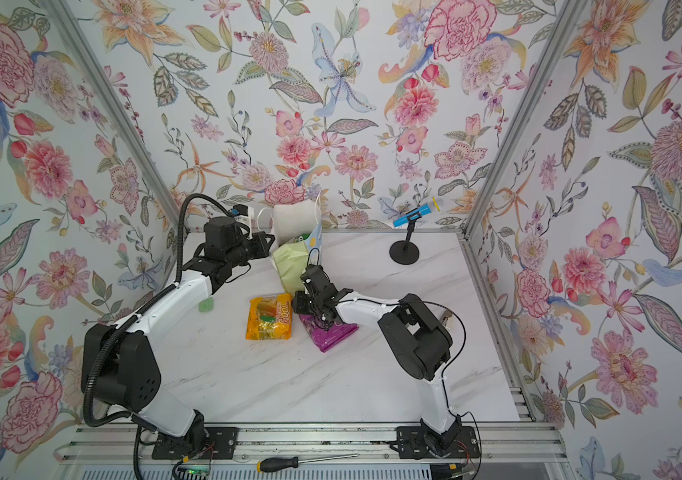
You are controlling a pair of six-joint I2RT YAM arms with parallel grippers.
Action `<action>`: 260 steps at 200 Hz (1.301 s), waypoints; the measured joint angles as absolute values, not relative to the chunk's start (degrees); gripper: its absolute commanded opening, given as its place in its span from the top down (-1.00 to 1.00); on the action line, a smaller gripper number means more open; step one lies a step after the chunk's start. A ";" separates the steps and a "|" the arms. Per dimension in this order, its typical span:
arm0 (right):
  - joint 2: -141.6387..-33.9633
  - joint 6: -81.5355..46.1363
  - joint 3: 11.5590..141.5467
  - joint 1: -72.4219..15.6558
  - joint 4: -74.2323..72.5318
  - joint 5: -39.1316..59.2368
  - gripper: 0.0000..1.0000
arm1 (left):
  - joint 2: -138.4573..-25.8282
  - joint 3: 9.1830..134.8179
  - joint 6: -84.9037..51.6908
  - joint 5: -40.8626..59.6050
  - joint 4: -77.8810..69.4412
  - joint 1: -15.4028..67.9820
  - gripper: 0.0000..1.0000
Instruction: Place the snacks into the paper bag
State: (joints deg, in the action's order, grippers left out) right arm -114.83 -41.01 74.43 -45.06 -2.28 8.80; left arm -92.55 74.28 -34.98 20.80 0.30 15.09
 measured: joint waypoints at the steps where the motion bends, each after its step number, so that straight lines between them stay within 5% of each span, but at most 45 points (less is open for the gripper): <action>1: -114.83 -41.06 74.37 -45.06 -2.28 8.80 0.41 | -92.55 74.28 -34.98 20.80 0.30 15.09 1.00; 135: -116.03 -43.18 74.22 -44.60 -5.23 10.28 0.41 | -92.55 74.26 -34.98 20.78 0.32 15.09 1.00; 202: -117.25 -43.83 74.65 -44.60 -5.43 10.07 1.00 | -92.55 74.26 -34.98 20.78 0.32 14.98 1.00; 260: -117.21 -43.81 74.54 -44.60 -6.61 11.60 1.00 | -92.55 74.26 -34.98 20.78 0.32 14.76 1.00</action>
